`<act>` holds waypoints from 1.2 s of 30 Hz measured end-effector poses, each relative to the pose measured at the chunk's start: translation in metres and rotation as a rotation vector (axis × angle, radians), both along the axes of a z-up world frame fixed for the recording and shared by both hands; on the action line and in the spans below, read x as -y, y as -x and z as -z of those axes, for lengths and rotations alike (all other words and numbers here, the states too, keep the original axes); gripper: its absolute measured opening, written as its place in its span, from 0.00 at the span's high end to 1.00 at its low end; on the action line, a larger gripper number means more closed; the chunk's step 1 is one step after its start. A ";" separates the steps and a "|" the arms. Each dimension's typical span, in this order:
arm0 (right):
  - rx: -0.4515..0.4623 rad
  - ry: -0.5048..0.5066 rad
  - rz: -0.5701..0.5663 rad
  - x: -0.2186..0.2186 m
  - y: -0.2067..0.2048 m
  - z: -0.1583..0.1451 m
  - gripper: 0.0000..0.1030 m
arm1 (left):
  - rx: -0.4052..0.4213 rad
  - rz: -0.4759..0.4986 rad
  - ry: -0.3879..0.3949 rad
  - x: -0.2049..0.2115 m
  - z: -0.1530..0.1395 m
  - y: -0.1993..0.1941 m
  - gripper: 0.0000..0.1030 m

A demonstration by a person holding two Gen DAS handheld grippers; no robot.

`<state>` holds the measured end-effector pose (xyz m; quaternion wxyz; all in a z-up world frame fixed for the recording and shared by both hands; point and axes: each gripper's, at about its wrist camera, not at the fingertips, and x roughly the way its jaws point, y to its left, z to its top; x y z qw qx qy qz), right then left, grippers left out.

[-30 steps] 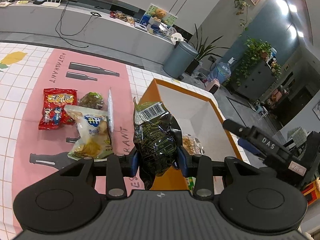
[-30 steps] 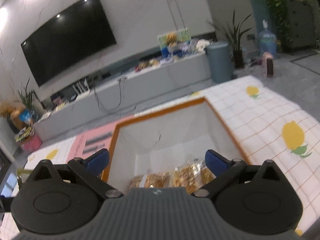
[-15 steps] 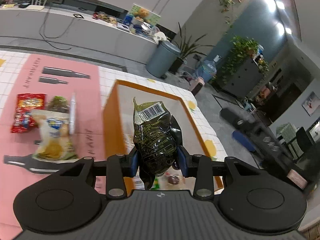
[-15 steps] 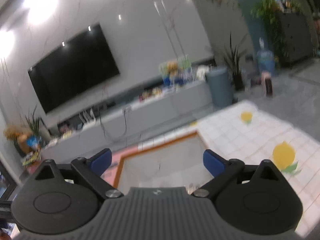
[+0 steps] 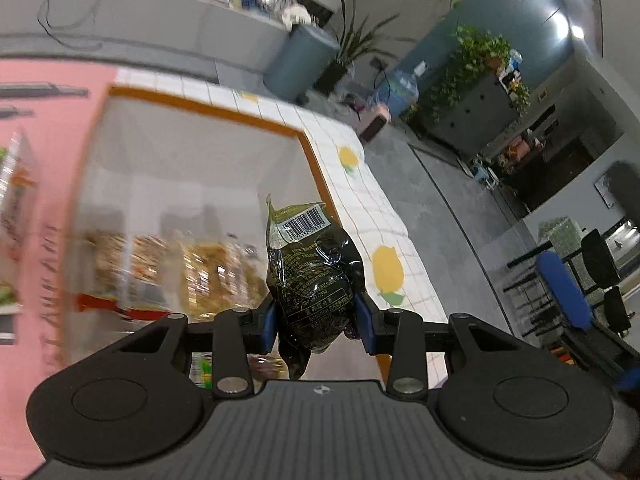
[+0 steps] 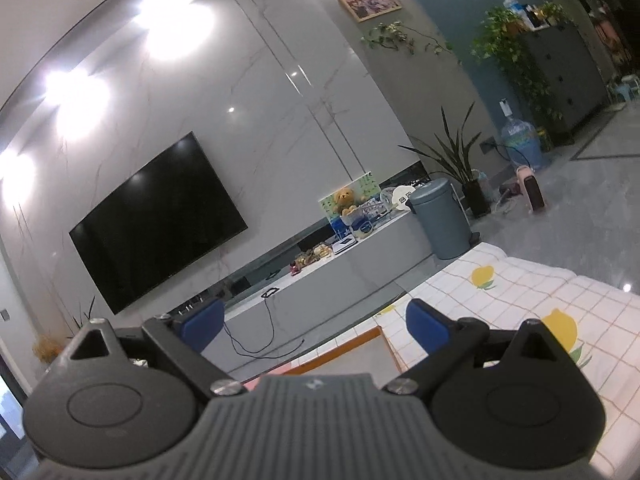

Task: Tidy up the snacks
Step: 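Lower the seaweed bag into the orange box and open the left gripper, then withdraw the left gripper from the box back over the placemat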

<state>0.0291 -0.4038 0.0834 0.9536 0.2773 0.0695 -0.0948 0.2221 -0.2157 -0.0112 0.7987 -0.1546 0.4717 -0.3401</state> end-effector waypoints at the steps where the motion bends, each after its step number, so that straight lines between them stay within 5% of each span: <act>1: -0.001 0.000 0.005 0.001 0.000 0.001 0.07 | -0.006 0.002 -0.004 0.004 0.004 -0.001 0.57; 8: 0.000 -0.032 0.011 0.002 0.006 0.005 0.07 | -0.050 -0.006 -0.038 0.022 0.025 -0.013 0.56; 10: -0.001 -0.038 0.014 0.001 0.005 0.005 0.07 | -0.034 -0.021 -0.097 0.029 0.024 -0.013 0.34; 11: -0.004 -0.040 0.014 0.001 0.003 0.004 0.07 | -0.007 -0.006 -0.108 0.031 0.022 -0.013 0.10; 12: -0.005 -0.042 0.015 0.000 0.003 0.003 0.07 | 0.022 0.015 -0.102 0.033 0.021 -0.010 0.04; 21: -0.020 -0.017 0.005 -0.004 -0.001 0.001 0.07 | -0.008 -0.003 -0.026 0.004 0.006 -0.003 0.05; 36: -0.106 0.127 -0.095 -0.045 -0.031 0.002 0.07 | 0.187 -0.111 -0.103 -0.085 -0.059 0.033 0.05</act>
